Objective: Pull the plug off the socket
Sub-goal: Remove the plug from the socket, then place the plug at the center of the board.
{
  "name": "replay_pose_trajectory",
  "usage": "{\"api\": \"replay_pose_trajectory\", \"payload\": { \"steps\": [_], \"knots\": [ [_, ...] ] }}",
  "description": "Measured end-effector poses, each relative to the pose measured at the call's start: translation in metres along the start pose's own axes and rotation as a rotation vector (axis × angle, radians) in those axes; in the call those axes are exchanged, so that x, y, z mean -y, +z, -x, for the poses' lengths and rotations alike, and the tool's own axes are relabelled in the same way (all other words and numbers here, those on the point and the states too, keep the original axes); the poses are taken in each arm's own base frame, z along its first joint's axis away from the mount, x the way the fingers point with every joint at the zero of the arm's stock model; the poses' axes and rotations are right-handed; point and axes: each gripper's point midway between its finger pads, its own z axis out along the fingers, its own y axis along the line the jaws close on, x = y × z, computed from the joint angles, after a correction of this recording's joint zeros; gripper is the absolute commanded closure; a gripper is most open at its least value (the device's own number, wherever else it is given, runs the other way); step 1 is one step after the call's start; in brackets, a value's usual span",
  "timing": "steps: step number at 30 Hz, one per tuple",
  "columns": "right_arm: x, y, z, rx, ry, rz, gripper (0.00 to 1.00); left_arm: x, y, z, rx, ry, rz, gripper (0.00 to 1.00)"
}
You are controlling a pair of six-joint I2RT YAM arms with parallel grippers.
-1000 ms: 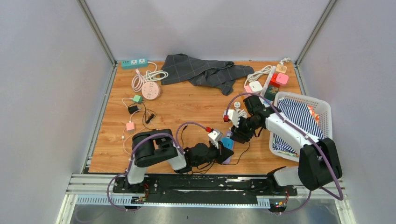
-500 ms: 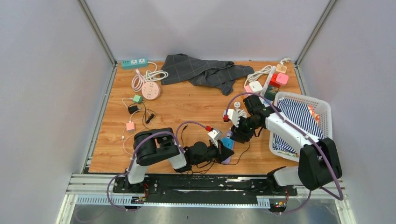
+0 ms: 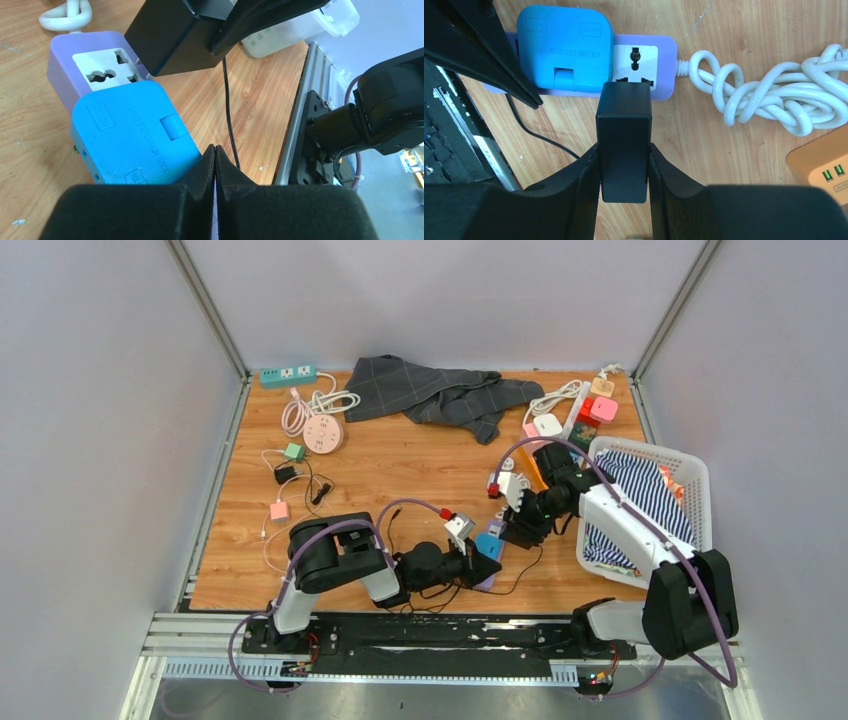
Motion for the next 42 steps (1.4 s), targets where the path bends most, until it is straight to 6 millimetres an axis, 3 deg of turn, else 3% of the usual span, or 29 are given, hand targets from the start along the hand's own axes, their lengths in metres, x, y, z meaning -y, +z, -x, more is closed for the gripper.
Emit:
{"api": "replay_pose_trajectory", "payload": {
  "steps": [2,7,10,15,21,28,33,39,42],
  "knots": [
    [-0.001,0.000,-0.001,-0.003,0.003,0.003,1.00,0.000,0.000,0.000,-0.001,-0.001,-0.003,1.00],
    [0.001,-0.005,-0.002,0.016,0.024,-0.004,1.00,0.002,-0.003,0.002,0.001,-0.019,-0.047,0.69],
    [0.001,-0.015,0.003,0.062,0.038,-0.017,1.00,0.009,-0.007,0.005,0.000,-0.030,-0.105,0.57],
    [-0.003,-0.027,0.011,0.130,0.049,-0.009,1.00,0.018,-0.016,0.003,-0.028,-0.009,-0.168,0.51],
    [-0.011,-0.037,0.022,0.206,0.055,0.036,1.00,0.031,-0.042,-0.001,-0.093,0.033,-0.224,0.47],
    [-0.030,-0.042,0.030,0.269,0.003,0.113,1.00,0.062,-0.061,0.029,-0.071,0.130,-0.315,0.43],
    [-0.044,-0.044,0.031,0.292,-0.046,0.174,1.00,0.064,-0.071,0.046,-0.062,0.227,-0.310,0.38],
    [-0.053,-0.048,0.037,0.348,-0.155,0.184,1.00,0.072,-0.088,0.083,0.055,0.422,-0.316,0.01],
    [-0.061,-0.047,0.034,0.376,-0.226,0.187,1.00,0.074,-0.092,0.093,0.100,0.524,-0.321,0.00]
  ]
}}
